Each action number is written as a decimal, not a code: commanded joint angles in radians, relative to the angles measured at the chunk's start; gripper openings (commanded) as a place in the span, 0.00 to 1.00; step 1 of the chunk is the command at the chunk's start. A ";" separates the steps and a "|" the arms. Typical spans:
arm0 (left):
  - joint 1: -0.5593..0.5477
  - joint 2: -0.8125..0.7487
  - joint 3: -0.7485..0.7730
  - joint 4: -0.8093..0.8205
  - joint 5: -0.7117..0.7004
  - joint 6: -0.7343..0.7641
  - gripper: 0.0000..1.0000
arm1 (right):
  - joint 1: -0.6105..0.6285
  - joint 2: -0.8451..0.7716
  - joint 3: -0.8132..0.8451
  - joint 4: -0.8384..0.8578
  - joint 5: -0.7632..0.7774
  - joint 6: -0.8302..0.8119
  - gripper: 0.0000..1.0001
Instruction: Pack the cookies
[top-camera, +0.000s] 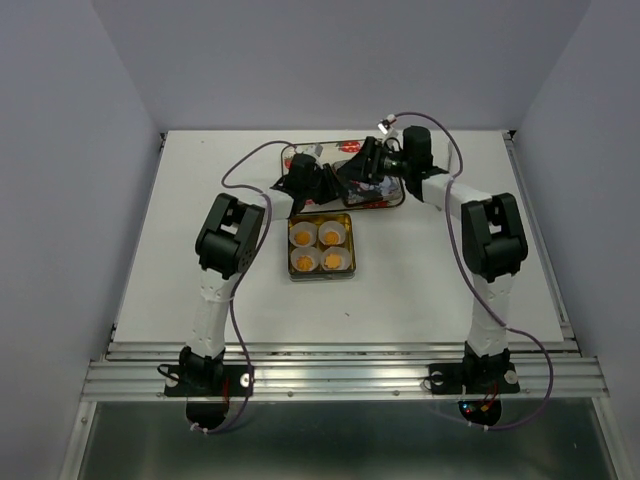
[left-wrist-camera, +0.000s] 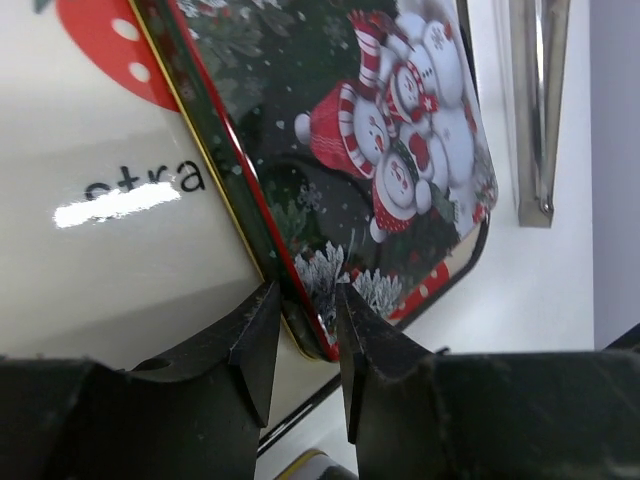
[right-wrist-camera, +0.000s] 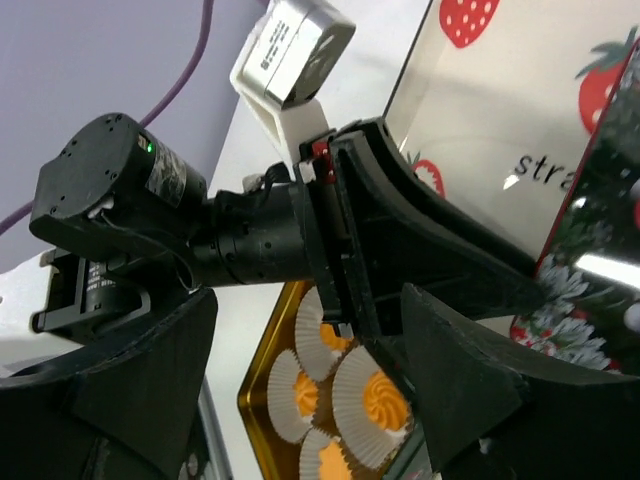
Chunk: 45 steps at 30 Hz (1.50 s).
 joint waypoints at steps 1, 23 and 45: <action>-0.004 -0.071 0.015 0.051 0.089 0.013 0.39 | -0.021 -0.111 -0.090 0.038 0.095 -0.005 0.82; -0.014 -0.006 0.110 -0.019 0.092 0.051 0.41 | -0.092 -0.098 -0.057 -0.396 0.636 -0.168 1.00; -0.007 -0.014 0.095 -0.121 -0.044 0.100 0.48 | -0.049 0.028 0.061 -0.484 0.658 -0.275 1.00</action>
